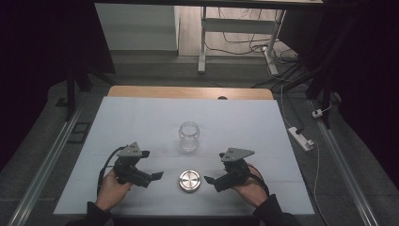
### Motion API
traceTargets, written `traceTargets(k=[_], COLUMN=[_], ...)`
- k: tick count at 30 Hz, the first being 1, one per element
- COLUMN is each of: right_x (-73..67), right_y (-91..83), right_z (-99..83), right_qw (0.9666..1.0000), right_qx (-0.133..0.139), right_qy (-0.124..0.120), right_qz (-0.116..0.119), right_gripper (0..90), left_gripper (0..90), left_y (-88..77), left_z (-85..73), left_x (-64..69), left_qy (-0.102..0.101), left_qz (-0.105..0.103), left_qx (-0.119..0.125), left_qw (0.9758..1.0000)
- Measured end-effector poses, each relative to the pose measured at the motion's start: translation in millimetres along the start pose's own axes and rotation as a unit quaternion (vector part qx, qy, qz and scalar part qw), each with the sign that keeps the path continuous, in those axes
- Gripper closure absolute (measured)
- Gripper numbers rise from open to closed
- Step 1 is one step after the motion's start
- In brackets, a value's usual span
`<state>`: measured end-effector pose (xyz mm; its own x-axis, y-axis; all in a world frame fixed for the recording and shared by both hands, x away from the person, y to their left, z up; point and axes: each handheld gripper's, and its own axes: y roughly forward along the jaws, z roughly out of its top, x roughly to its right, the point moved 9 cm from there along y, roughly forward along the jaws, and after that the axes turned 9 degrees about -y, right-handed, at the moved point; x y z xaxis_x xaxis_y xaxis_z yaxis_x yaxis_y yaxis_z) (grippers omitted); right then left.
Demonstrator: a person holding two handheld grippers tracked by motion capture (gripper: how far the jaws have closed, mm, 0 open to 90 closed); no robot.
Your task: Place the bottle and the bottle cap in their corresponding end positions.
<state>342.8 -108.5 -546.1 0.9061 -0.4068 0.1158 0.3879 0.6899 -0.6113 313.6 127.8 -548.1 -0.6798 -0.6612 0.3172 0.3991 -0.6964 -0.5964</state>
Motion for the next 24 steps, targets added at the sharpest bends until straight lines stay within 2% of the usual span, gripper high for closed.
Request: traceTargets(k=[5,10,24], right_x=[4.1,8.7,18.9], right_y=[-6.8,-14.9,-38.5], right_z=[-5.6,-12.1,-31.9], right_qw=[0.9999,0.9997,0.9979], right_qx=[-0.002,-0.004,-0.011], right_qy=[0.006,0.013,0.041], right_qz=[-0.008,-0.019,-0.049], right_gripper=[0.0,0.0,0.0], left_gripper=[0.0,0.0,0.0], left_y=[-8.2,-17.0,-44.2], left_z=[-9.5,-19.2,-46.0], left_x=[-1.8,-4.5,-11.9], left_qy=[-0.004,-0.020,-0.048], left_qz=[0.012,0.023,0.045], left_qx=[-0.002,0.001,0.010], left_qw=[0.9999,0.9995,0.9978])
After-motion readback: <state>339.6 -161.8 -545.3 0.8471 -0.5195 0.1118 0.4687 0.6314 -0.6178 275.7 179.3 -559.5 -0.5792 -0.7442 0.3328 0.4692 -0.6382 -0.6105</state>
